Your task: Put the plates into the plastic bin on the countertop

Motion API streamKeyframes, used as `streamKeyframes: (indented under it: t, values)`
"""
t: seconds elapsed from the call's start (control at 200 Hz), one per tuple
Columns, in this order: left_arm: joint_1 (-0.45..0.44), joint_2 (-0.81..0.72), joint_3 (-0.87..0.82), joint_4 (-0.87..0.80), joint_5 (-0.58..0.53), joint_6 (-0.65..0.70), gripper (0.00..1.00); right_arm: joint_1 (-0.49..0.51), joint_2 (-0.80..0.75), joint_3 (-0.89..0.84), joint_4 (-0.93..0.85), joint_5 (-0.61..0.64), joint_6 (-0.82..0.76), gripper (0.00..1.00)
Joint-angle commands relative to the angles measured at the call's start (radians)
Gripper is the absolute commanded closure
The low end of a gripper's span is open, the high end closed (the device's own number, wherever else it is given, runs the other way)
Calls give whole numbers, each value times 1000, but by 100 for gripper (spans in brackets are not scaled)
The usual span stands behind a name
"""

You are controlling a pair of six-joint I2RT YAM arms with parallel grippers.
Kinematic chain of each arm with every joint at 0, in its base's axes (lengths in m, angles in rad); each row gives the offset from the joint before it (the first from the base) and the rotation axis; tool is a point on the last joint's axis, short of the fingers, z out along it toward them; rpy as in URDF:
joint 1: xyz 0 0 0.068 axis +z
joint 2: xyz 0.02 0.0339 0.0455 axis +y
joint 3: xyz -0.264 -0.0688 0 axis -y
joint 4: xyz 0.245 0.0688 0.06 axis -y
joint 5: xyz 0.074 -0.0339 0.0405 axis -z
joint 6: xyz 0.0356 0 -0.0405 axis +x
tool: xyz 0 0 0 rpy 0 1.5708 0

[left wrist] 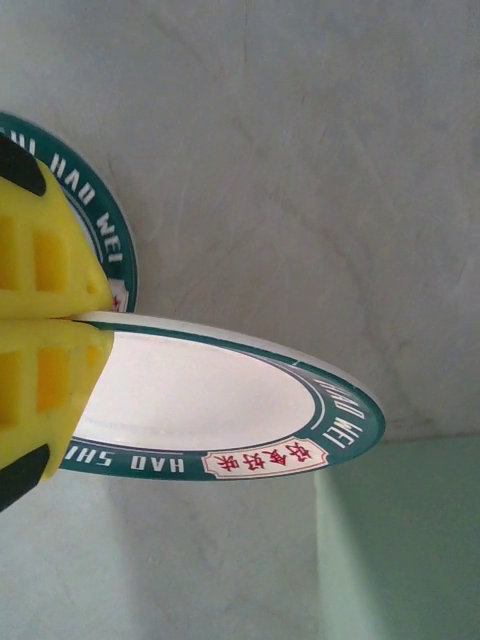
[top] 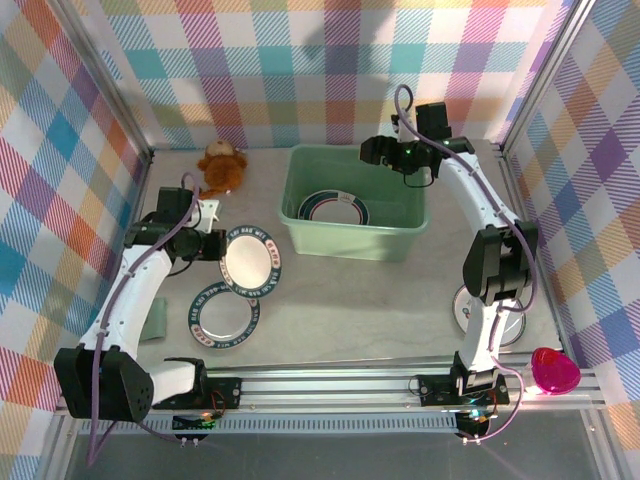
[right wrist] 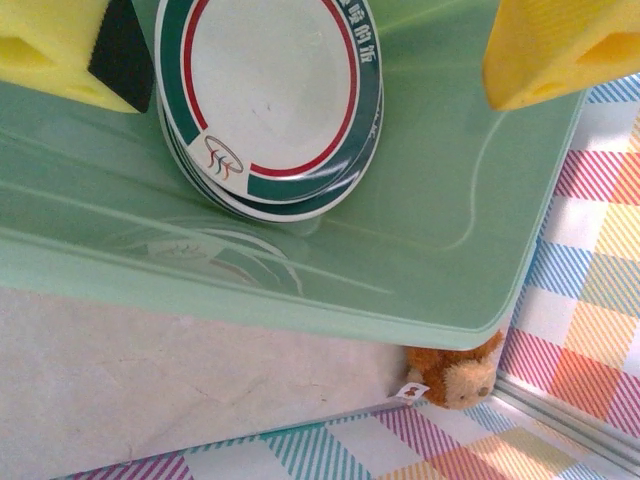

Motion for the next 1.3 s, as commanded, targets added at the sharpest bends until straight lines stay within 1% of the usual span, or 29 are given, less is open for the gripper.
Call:
streamKeyframes:
  t: [0.0,0.145,0.195,0.275,0.42,0.645,0.74,0.865,0.925,0.97,1.165,1.295]
  values:
    - [26,17,75,-8,-66,23,100,-8,18,50,-2,-43,-2,15]
    - [61,39,143,16,-185,-24,100,-9,29,72,-16,-61,-14,16]
    - [86,38,161,41,-195,-54,100,-9,29,76,-18,-70,-18,17]
    - [110,37,191,95,-182,-107,100,-11,31,87,-13,-110,-26,19]
    - [117,50,257,172,-128,-183,100,-11,37,115,0,-229,-39,21]
    - [117,80,349,277,-13,-299,100,-10,29,125,19,-352,-44,21]
    - [117,83,359,343,37,-360,100,-11,20,126,27,-384,-45,21]
    - [115,86,358,445,138,-451,100,-11,7,125,42,-423,-47,22]
    - [106,83,352,497,176,-489,100,-10,0,123,58,-454,-43,26]
    - [91,80,355,522,201,-494,100,-9,-6,121,66,-476,-43,29]
    - [28,102,404,526,258,-528,100,-6,-34,108,101,-537,-46,43]
    - [-17,112,397,557,277,-559,100,-4,-79,61,162,-578,-52,45]
